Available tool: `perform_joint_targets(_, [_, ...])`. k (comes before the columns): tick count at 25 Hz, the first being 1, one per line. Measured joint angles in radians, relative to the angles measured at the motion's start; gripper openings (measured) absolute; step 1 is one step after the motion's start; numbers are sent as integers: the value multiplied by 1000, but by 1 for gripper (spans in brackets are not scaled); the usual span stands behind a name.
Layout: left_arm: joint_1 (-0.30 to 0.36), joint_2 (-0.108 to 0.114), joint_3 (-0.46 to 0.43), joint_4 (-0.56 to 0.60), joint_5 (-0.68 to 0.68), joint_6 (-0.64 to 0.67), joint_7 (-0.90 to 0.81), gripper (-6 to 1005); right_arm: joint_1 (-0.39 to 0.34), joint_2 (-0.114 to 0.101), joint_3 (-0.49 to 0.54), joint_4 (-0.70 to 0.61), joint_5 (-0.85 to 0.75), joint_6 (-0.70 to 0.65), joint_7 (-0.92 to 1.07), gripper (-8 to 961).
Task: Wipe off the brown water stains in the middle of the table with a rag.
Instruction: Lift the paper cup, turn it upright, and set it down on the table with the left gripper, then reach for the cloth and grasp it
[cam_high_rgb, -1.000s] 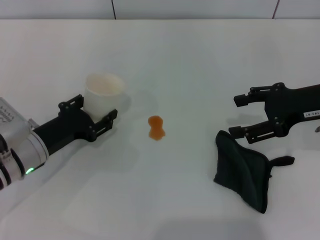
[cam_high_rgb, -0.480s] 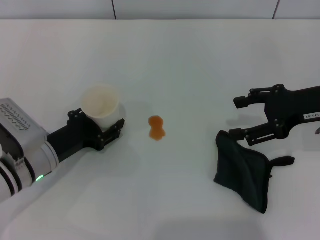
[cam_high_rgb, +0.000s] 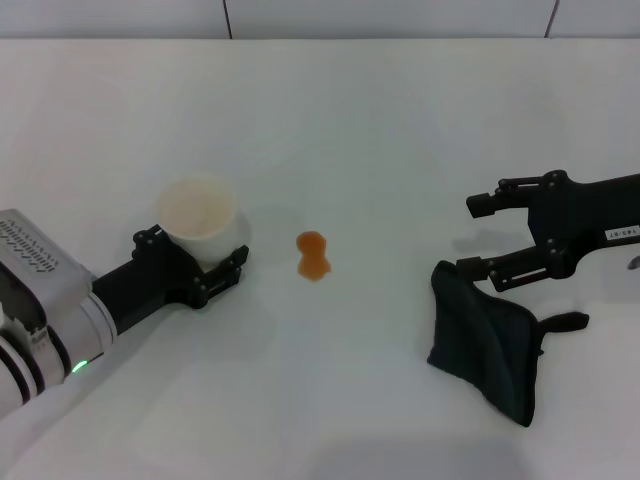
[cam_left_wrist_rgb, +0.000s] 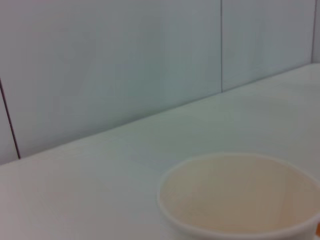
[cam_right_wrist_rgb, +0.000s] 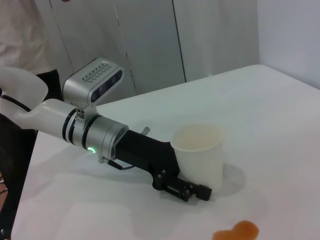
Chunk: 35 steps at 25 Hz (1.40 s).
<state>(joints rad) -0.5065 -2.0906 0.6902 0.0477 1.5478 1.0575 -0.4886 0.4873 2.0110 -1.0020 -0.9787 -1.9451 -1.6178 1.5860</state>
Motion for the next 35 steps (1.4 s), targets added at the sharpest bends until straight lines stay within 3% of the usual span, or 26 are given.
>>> perform_joint_targets(5, [-5,0,0,0,-1,-8,1,712,4,0,0,1,0,1,0,869])
perform_joint_targets(10, [-2,0,-3,-1,-8,-8,1,894,4,0,0,1,0,9,0,868])
perform_joint_targets(16, [13,0,-4,-4,-14,14,2,893,5,0,1,0,0,12,0,868])
perform_joint_targets(30, [133,13,-3,17,-60,177,-14,894,-5,-1,0,-2,10,13,2,868])
perform_joint_targets(35, [196,15,8,137,14,281,-165,894,-20,-2,1,-27,10,7,30,868])
